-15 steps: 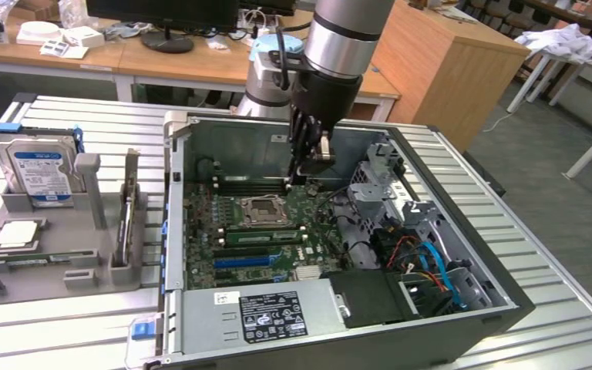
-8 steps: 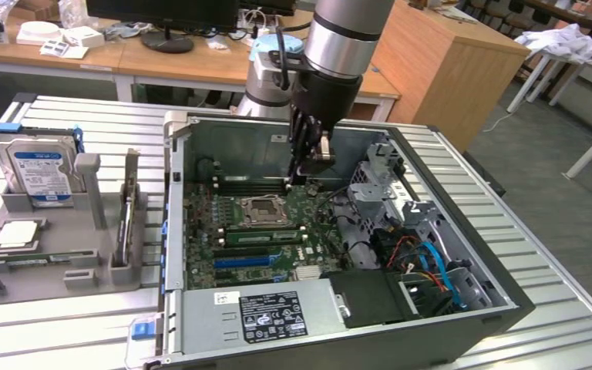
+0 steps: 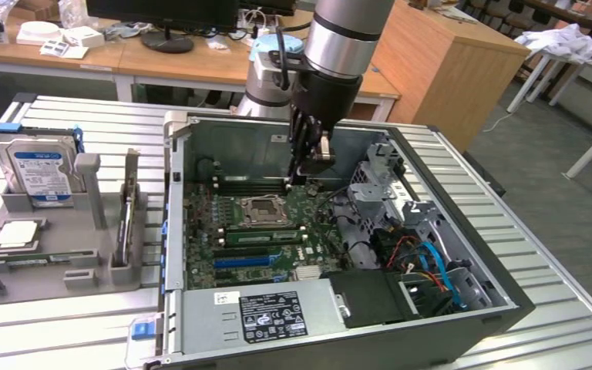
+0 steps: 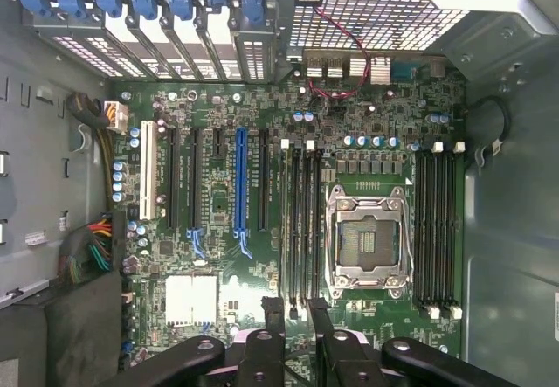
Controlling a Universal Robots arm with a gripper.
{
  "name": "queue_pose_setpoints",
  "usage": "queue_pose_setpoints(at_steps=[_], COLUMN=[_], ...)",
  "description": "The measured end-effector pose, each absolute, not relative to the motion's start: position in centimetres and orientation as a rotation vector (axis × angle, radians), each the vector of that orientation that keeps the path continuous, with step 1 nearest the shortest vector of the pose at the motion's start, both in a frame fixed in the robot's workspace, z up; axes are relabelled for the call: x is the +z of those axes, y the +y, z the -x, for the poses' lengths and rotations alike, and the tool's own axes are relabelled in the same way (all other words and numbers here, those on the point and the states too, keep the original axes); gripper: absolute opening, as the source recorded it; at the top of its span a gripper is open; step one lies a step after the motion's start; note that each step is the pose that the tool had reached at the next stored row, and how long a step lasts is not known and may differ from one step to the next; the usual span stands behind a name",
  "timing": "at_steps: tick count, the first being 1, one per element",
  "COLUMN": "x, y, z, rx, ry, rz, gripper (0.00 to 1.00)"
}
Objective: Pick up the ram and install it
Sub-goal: 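Press down the ram until it locks into place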
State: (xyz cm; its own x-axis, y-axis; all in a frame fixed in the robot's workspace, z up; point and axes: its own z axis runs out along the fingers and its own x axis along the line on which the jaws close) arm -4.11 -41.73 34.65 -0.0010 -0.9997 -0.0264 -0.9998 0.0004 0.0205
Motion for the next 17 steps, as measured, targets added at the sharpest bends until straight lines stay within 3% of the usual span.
queue_pose_setpoints(at_steps=[4, 7, 17], x=[34.65, 34.65, 34.66], y=[-41.73, -41.73, -41.73], z=[4.11, 4.11, 3.85], rx=[0.052, 0.052, 0.052], ry=[2.219, 2.219, 2.219], rz=[2.217, 2.217, 2.218], gripper=[0.24, 0.11, 0.11])
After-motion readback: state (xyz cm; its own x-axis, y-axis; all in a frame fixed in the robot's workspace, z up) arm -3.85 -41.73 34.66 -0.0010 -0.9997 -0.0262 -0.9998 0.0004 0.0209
